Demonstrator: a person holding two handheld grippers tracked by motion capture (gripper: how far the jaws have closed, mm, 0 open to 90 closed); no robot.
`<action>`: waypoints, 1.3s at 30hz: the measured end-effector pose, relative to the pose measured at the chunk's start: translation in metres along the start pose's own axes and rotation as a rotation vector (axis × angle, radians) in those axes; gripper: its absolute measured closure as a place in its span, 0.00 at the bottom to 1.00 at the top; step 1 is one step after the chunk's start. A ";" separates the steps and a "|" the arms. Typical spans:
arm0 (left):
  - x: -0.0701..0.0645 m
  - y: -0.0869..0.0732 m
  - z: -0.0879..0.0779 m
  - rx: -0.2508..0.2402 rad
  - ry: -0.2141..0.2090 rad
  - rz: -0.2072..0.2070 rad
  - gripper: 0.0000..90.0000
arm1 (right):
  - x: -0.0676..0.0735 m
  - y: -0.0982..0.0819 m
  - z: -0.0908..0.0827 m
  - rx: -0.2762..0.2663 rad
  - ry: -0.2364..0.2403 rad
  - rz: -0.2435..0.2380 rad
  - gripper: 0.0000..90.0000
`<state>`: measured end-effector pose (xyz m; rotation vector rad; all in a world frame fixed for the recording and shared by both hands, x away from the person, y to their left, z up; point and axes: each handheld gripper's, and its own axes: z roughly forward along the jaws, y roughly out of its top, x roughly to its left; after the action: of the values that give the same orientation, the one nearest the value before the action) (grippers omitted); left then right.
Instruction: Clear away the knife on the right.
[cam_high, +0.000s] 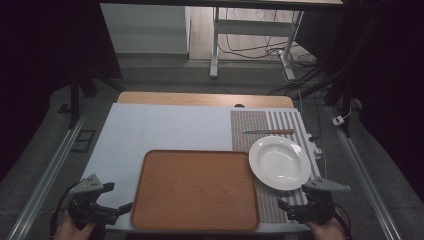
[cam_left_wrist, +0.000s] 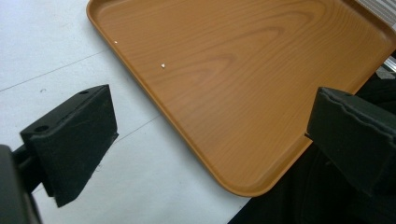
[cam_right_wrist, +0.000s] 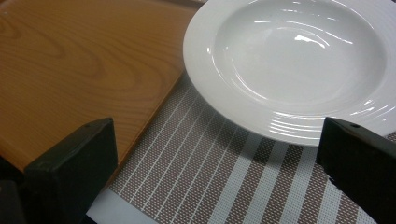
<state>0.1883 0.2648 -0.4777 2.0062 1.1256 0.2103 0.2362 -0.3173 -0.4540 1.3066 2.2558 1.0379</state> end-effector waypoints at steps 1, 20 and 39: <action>0.000 0.000 0.000 0.000 0.000 0.000 0.02 | 0.000 0.000 0.000 0.000 0.000 0.000 0.00; 0.000 -0.001 -0.001 0.002 0.003 -0.010 0.02 | 0.012 0.013 0.003 -0.040 0.001 -0.066 0.00; 0.000 -0.003 -0.002 0.007 0.004 -0.017 0.02 | 0.008 0.027 0.023 -0.046 -0.006 -0.077 0.00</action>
<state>0.1854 0.2672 -0.4787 2.0020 1.1470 0.2018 0.2623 -0.2927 -0.4494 1.1927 2.2455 1.0504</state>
